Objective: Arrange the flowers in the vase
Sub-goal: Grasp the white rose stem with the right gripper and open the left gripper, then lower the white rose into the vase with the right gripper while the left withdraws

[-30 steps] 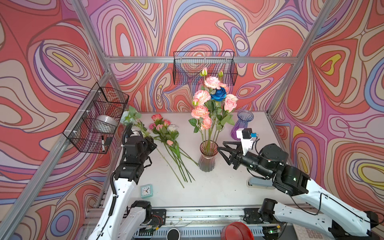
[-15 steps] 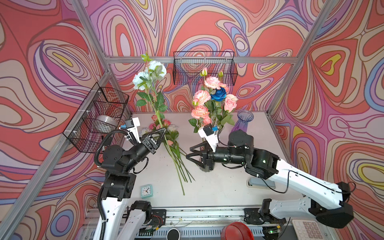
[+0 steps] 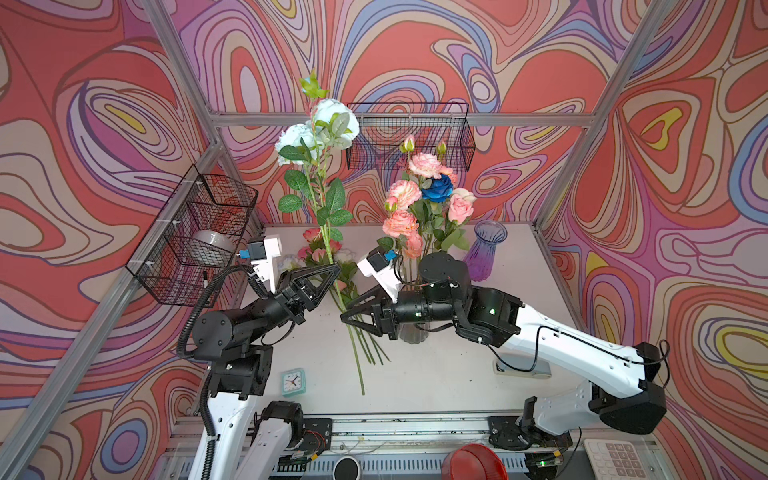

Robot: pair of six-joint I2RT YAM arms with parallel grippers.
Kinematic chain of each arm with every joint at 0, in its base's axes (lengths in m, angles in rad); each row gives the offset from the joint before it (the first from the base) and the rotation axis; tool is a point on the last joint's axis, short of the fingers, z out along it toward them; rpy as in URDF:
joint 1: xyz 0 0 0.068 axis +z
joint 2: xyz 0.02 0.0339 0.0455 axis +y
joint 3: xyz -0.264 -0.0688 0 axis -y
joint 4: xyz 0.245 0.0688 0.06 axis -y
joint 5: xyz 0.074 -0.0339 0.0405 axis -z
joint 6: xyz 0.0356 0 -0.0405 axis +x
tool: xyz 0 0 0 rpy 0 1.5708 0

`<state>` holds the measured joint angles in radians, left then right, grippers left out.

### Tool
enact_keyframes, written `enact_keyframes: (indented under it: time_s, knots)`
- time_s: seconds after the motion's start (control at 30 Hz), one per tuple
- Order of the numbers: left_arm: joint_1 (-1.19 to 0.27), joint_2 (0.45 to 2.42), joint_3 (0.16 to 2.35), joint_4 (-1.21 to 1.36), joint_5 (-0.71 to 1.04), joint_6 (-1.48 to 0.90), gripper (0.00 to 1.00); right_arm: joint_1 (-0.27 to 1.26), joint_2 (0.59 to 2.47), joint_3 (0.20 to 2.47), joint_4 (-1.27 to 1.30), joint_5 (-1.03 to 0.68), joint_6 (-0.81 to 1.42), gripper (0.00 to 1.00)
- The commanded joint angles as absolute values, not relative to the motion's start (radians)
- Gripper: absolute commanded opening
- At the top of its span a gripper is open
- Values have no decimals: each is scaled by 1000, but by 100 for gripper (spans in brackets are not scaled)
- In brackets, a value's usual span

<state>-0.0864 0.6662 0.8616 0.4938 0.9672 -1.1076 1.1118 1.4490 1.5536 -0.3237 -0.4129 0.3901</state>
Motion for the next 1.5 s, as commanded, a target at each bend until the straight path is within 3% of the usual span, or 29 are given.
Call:
enact_keyframes:
  time_s: [0.0, 0.07, 0.13, 0.23, 0.27, 0.33, 0.5, 0.67, 1.03, 1.23, 1.47]
  knots:
    - [-91, 676, 861, 623, 993, -1170, 0, 1120, 1460, 1580, -280, -471, 397, 24]
    - [-90, 684, 860, 656, 994, -1195, 2, 1121, 1463, 1580, -270, -484, 401, 13]
    - [-91, 688, 859, 670, 983, -1209, 15, 1123, 1457, 1574, -264, -480, 402, 0]
    - [-91, 674, 853, 646, 951, -1201, 70, 1123, 1420, 1544, -239, -455, 397, 0]
    - [-91, 665, 851, 636, 940, -1190, 80, 1122, 1403, 1532, -233, -438, 392, 0]
    - [-91, 647, 852, 592, 918, -1159, 89, 1122, 1363, 1507, -229, -400, 377, 0]
    - [-91, 569, 859, 356, 811, -991, 98, 1123, 1235, 1440, -273, -219, 307, 0]
    - [-90, 497, 845, 107, 653, -827, 100, 1123, 1108, 1385, -311, 21, 216, 0]
    - [-90, 490, 736, 48, 608, -827, 99, 1121, 1037, 1301, -144, 449, -103, 0]
    - [-91, 491, 714, 39, 609, -827, 99, 1109, 1046, 1153, 70, 515, -205, 0]
    - [-91, 499, 706, 35, 616, -823, 99, 962, 1056, 1069, 151, 381, -96, 0]
